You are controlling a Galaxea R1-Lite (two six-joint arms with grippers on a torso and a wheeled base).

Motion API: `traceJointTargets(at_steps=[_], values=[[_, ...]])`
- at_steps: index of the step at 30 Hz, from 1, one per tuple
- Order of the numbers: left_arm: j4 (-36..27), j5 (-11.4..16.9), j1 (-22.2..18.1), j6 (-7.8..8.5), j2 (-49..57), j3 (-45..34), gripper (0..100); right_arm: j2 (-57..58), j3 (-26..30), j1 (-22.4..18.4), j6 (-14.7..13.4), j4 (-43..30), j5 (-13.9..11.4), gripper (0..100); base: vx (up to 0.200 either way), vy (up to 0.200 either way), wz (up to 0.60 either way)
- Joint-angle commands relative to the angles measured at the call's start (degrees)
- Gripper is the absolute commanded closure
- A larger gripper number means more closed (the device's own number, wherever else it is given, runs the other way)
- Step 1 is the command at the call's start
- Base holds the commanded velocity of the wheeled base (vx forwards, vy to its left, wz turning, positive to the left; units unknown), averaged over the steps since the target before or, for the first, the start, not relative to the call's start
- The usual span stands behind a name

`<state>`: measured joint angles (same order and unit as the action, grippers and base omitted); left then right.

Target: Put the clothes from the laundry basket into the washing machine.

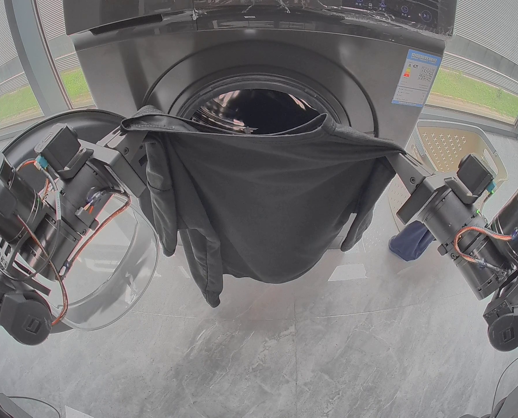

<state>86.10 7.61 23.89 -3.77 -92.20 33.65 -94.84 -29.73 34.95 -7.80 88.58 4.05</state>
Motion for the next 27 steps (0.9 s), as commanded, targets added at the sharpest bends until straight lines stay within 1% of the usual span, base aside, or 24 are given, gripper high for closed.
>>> traceJointTargets(at_steps=[1, 12, 16, 17, 18, 19, 21, 24, 27], values=[[0.03, 0.04, 0.19, 0.08, -0.09, -0.07, 100, 0.27, -0.06, 0.03, -0.02, 0.02, 0.0, 100, 0.0, 0.0, 0.0], [-0.15, 0.13, 0.89, -0.01, -0.35, 0.1, 100, 0.36, -0.5, 0.03, -0.02, 0.02, 0.0, 100, 0.0, 0.0, 0.0], [-1.64, 0.13, 4.06, 0.08, -0.35, 0.19, 100, 0.27, -0.41, 0.12, -0.02, -0.07, -0.09, 100, 0.0, 0.0, 0.0], [-1.9, 0.13, 6.25, 0.08, -0.44, -0.25, 100, 0.18, -0.15, 0.03, -0.02, -0.07, -0.09, 100, 0.0, 0.0, 0.0], [-1.9, 0.13, 6.43, 0.08, -0.44, -0.25, 100, 0.1, -0.06, 0.03, -0.02, -0.16, -0.09, 100, 0.0, 0.0, 0.0], [-2.08, 0.13, 8.19, 0.16, -0.7, 0.37, 100, -0.08, 0.29, 0.12, -0.02, -0.33, -0.09, 100, 0.0, 0.0, 0.0], [-2.52, 0.57, 10.03, 0.16, -1.49, 1.33, 100, -0.61, 1.43, 0.56, -0.11, -0.77, -0.09, 100, 0.0, 0.0, 0.0], [-2.61, 0.83, 11.88, 0.16, -2.11, 1.16, 100, -3.24, 5.3, 1.88, 0.07, -0.86, -0.18, 100, 0.0, 0.0, 0.0], [-2.52, 1.62, 11.97, -0.01, -3.34, 1.77, 100, -8.25, 5.65, 3.28, 0.16, -0.07, -0.18, 100, 0.0, 0.0, 0.0]])
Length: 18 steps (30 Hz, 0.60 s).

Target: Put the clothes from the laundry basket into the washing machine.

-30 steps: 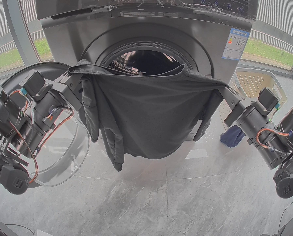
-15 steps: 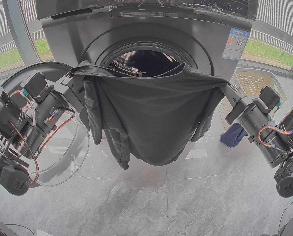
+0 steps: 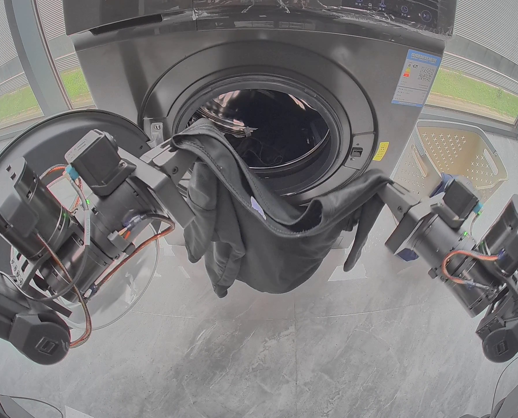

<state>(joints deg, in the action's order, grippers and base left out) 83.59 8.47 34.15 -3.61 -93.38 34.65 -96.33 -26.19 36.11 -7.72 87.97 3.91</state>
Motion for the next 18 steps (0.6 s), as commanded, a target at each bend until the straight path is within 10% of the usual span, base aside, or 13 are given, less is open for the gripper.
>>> traceJointTargets(at_steps=[1, 5, 6, 18], values=[[0.34, 0.84, 1.71, -0.17, -2.6, 1.04, 100, -7.91, 2.1, 2.12, 0.07, 0.54, -0.05, 100, 0.0, 0.0, 0.0], [0.61, 0.76, 1.71, -0.35, -3.91, 2.0, 100, -10.72, 2.98, 4.23, -0.28, 0.54, 0.13, 100, 0.0, 0.0, 0.0], [0.7, 0.49, 1.71, -0.43, -4.27, 2.27, 100, -11.86, 3.69, 4.5, -0.28, 0.54, 0.31, 0, 0.0, 0.0, 0.0], [1.22, 0.14, 1.1, -1.14, -4.62, 4.03, 100, -20.13, 13.79, 9.16, -0.9, 0.63, 0.04, 0, 0.0, 0.0, 0.0]])
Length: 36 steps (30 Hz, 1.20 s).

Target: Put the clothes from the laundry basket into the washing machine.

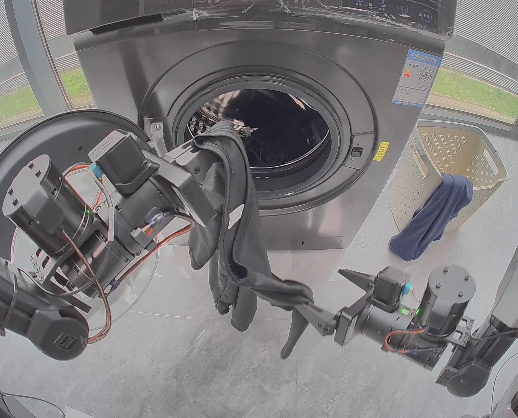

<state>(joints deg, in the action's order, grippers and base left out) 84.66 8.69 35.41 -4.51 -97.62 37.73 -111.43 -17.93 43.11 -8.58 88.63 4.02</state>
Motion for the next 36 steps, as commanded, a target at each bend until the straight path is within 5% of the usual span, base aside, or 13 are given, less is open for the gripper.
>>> traceJointTargets(at_steps=[1, 7, 23, 36], values=[[0.15, -0.08, -0.17, -0.32, -0.38, 0.94, 100, -5.64, 6.33, 2.25, -0.12, -0.03, -0.16, 0, 0.0, 0.0, 0.0], [0.68, -0.08, 0.36, -0.41, -0.2, 0.77, 100, -7.92, 6.95, 2.6, -0.47, -0.03, -0.42, 0, 0.0, 0.0, 0.0], [2.79, 0.62, 2.64, -0.32, 0.24, -0.64, 100, -11.0, -10.81, 3.04, -0.38, 0.06, 0.02, 0, 0.0, 0.0, 0.0], [3.14, -0.08, 2.29, -0.41, -0.55, -0.02, 100, -11.0, -12.39, 7.52, -0.47, 0.06, 0.11, 0, 0.0, 0.0, 0.0]])
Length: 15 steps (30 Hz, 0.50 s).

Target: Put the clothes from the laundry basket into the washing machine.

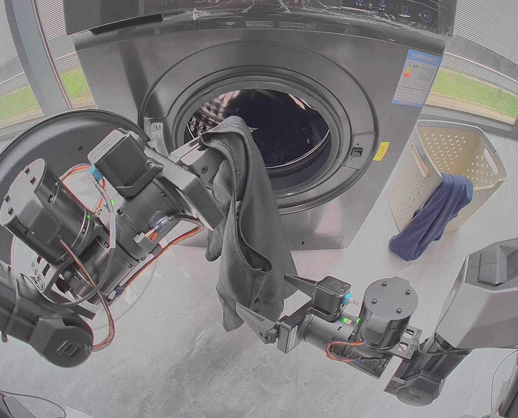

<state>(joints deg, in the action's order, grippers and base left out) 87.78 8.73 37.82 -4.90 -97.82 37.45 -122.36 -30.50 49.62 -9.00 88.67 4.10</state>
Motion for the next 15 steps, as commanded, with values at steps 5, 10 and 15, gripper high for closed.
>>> traceJointTargets(at_steps=[5, 10, 15], values=[[0.02, -0.03, 0.24, -0.02, 0.08, 0.08, 100, -1.04, -0.61, 0.75, 0.03, 0.01, 0.21, 0, 0.0, 0.0, 0.0], [0.55, 0.5, 1.65, 0.15, 0.61, -1.24, 100, -4.12, -5.45, -2.59, 0.03, 0.01, 0.12, 0, 0.0, 0.0, 0.0], [0.72, 1.29, 3.41, 0.24, 2.72, -2.82, 100, -5.17, -8.52, -4.79, 0.56, 0.01, 0.03, 0, 0.0, 0.0, 0.0]])
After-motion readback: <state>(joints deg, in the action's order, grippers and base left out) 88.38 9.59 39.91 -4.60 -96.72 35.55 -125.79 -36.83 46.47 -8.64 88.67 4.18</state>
